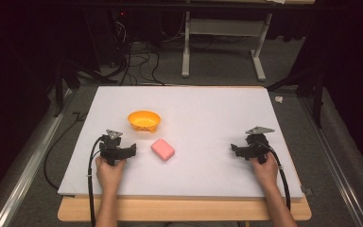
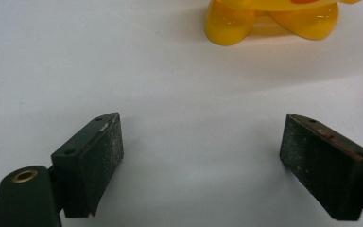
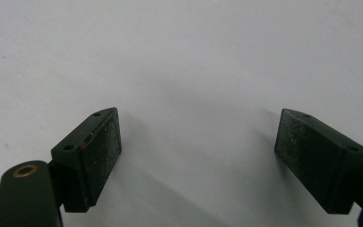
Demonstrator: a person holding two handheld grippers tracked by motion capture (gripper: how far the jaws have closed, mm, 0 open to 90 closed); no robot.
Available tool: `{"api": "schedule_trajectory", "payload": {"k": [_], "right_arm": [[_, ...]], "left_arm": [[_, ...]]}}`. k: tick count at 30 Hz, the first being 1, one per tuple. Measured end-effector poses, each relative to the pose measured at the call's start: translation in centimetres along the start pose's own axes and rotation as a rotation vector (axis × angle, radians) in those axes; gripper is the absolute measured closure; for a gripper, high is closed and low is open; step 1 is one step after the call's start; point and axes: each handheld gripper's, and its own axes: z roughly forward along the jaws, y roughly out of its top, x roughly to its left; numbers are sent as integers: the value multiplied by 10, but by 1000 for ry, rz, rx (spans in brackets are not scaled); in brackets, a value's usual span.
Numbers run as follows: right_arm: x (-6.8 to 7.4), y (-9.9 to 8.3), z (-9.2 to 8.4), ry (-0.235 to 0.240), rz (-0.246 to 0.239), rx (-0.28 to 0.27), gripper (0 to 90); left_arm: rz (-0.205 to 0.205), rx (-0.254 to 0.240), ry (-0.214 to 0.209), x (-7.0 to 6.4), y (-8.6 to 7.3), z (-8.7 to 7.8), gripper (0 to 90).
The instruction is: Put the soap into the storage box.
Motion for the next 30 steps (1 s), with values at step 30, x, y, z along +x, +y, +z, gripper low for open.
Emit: {"api": "schedule_trajectory", "payload": {"k": [30], "right_arm": [[0,0,0,0,0,0,158]], "left_arm": [[-4,9,-6,1,1,0,145]]}}
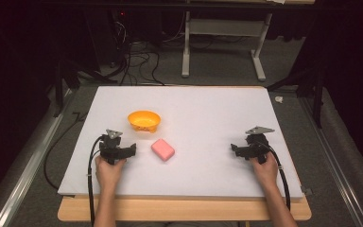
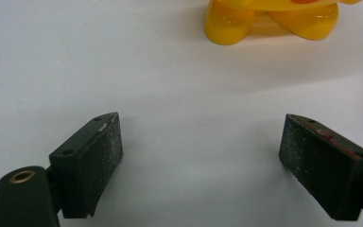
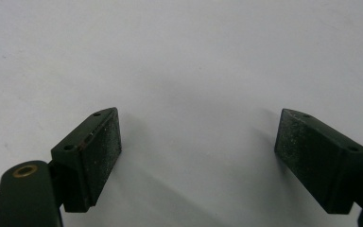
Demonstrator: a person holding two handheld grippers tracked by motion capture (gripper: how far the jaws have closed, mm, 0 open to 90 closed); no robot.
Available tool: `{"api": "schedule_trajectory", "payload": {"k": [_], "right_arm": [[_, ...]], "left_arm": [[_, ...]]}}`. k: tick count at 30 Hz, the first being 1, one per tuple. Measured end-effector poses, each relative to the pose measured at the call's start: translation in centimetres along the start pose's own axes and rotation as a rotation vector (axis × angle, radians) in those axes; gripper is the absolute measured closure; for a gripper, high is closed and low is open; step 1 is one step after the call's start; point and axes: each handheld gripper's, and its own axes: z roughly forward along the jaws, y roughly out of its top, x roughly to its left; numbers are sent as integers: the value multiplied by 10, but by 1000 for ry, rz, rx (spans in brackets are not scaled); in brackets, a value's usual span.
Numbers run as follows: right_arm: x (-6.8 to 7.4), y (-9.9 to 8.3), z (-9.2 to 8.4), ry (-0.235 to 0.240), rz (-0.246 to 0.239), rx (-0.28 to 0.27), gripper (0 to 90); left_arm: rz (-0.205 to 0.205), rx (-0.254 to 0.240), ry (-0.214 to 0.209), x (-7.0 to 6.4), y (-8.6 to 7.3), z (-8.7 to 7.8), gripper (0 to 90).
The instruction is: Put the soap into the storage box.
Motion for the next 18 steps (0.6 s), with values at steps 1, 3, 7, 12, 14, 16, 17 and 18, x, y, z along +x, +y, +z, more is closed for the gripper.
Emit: {"api": "schedule_trajectory", "payload": {"k": [1,3,7,12,14,16,17,18], "right_arm": [[0,0,0,0,0,0,158],[0,0,0,0,0,0,158],[0,0,0,0,0,0,159],[0,0,0,-1,-1,0,158],[0,0,0,0,-1,0,158],[0,0,0,0,0,0,158],[0,0,0,0,0,0,158],[0,0,0,0,0,0,158]], "left_arm": [[0,0,0,0,0,0,145],[0,2,0,0,0,0,145],[1,4,3,0,1,0,144],[-5,5,3,-1,1,0,132],[-9,8,-7,-1,2,0,116],[10,19,9,-4,4,-1,96],[10,19,9,-4,4,-1,95],[13,18,8,-5,5,-2,95]]}}
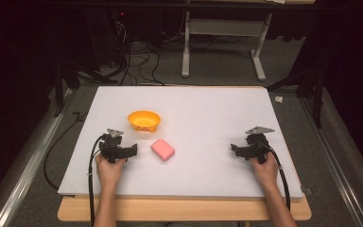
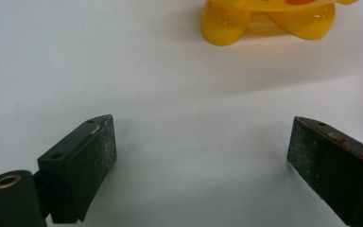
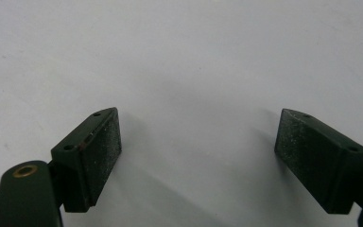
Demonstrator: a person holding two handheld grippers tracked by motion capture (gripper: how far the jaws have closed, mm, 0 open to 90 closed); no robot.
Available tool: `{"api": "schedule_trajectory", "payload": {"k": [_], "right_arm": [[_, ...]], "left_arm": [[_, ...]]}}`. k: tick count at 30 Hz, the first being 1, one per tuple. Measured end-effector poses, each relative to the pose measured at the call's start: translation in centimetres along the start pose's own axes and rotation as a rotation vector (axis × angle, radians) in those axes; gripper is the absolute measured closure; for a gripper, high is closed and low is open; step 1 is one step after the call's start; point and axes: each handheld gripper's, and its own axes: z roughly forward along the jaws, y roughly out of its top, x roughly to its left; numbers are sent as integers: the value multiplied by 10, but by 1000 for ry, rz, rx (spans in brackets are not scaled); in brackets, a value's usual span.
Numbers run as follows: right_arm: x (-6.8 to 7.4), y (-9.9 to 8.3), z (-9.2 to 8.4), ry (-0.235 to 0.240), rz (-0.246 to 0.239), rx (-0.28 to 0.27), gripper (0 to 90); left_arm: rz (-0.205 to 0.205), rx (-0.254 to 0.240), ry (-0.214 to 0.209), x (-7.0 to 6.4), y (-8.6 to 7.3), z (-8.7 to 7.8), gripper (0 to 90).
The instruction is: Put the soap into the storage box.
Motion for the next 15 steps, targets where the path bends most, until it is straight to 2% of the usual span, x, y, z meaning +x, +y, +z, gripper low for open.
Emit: {"api": "schedule_trajectory", "payload": {"k": [2,6,15], "right_arm": [[0,0,0,0,0,0,159],[0,0,0,0,0,0,159],[0,0,0,-1,-2,-1,158]], "left_arm": [[-6,-24,-10,0,1,-4,91],[-7,-29,-18,0,1,-8,90],[17,-68,-55,-6,3,-22,85]]}}
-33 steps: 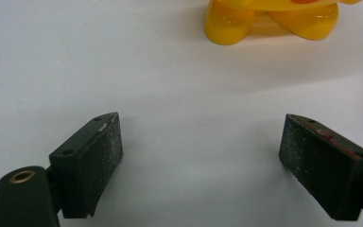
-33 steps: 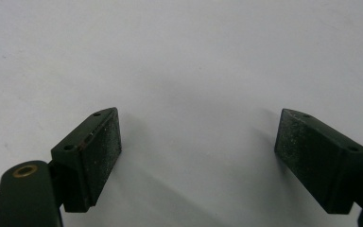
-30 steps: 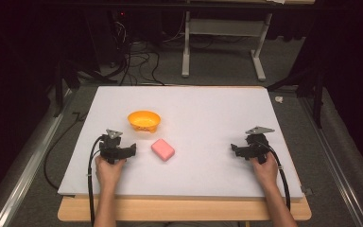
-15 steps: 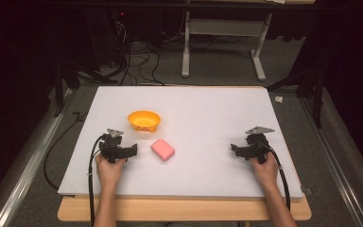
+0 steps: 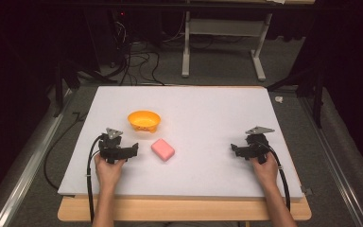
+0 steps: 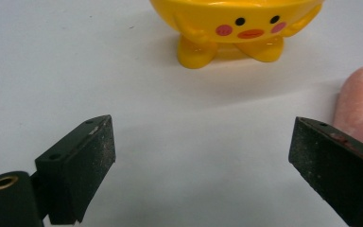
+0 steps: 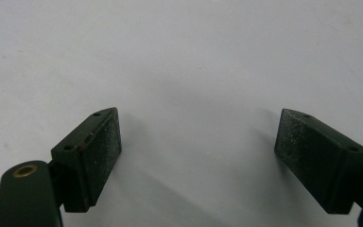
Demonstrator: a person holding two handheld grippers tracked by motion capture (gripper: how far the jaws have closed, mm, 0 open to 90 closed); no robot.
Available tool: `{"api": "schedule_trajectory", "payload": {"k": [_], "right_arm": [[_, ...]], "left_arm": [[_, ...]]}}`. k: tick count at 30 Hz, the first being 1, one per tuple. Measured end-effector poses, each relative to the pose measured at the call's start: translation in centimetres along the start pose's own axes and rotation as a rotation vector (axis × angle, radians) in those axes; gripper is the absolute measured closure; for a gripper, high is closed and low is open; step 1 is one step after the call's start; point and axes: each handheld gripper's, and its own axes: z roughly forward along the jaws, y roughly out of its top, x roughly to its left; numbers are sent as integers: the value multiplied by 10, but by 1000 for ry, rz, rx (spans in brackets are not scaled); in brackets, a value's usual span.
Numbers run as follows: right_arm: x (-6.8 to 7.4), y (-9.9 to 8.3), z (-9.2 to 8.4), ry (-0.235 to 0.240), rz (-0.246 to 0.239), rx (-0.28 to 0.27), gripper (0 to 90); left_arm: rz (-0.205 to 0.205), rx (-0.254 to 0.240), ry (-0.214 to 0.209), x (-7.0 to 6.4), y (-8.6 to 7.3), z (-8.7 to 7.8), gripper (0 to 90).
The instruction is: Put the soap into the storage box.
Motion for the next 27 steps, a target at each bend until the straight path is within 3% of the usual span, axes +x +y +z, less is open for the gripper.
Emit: {"api": "schedule_trajectory", "payload": {"k": [17,27], "right_arm": [[0,0,0,0,0,0,158],[0,0,0,0,1,1,159]], "left_arm": [[28,-66,-77,-13,5,-21,70],[53,-108,-125,-27,9,-28,44]]}}
